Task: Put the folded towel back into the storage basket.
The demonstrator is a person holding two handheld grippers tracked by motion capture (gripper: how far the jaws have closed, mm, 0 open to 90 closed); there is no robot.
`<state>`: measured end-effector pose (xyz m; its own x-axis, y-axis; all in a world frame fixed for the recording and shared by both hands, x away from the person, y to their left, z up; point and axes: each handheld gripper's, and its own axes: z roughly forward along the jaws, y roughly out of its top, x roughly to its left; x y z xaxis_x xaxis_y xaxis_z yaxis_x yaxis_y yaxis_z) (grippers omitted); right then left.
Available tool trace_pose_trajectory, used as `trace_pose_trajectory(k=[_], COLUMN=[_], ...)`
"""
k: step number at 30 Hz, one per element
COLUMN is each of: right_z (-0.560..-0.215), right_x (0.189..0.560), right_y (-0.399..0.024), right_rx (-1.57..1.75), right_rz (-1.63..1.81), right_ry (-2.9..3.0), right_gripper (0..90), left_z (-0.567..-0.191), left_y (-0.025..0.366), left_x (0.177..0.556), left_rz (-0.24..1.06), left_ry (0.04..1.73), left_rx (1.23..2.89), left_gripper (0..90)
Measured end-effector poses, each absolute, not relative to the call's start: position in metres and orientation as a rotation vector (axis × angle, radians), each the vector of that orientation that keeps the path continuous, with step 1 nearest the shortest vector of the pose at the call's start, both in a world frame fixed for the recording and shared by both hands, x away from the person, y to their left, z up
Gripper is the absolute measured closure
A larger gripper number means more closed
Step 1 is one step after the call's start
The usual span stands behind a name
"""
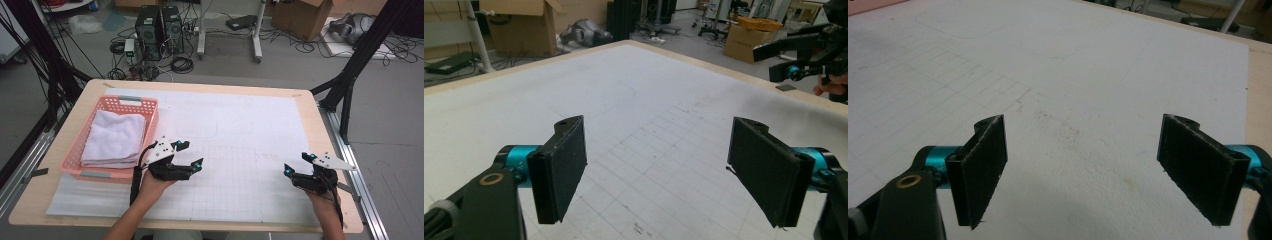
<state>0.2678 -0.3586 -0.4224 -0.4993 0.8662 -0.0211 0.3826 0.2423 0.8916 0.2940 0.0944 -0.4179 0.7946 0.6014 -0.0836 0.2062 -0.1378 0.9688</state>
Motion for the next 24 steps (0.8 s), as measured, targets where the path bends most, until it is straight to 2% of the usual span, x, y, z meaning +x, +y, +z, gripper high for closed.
trace_pose_trajectory(k=[24], right_z=[-0.426], right_x=[0.266], right_y=[-0.355], right_rx=[1.143], right_rz=[1.21], right_ry=[2.005], right_gripper=[19.0], left_z=[-0.435], left_y=[0.095], left_x=[0.293], left_rz=[0.377], left_ry=[0.672], left_rx=[1.726], left_gripper=[24.4])
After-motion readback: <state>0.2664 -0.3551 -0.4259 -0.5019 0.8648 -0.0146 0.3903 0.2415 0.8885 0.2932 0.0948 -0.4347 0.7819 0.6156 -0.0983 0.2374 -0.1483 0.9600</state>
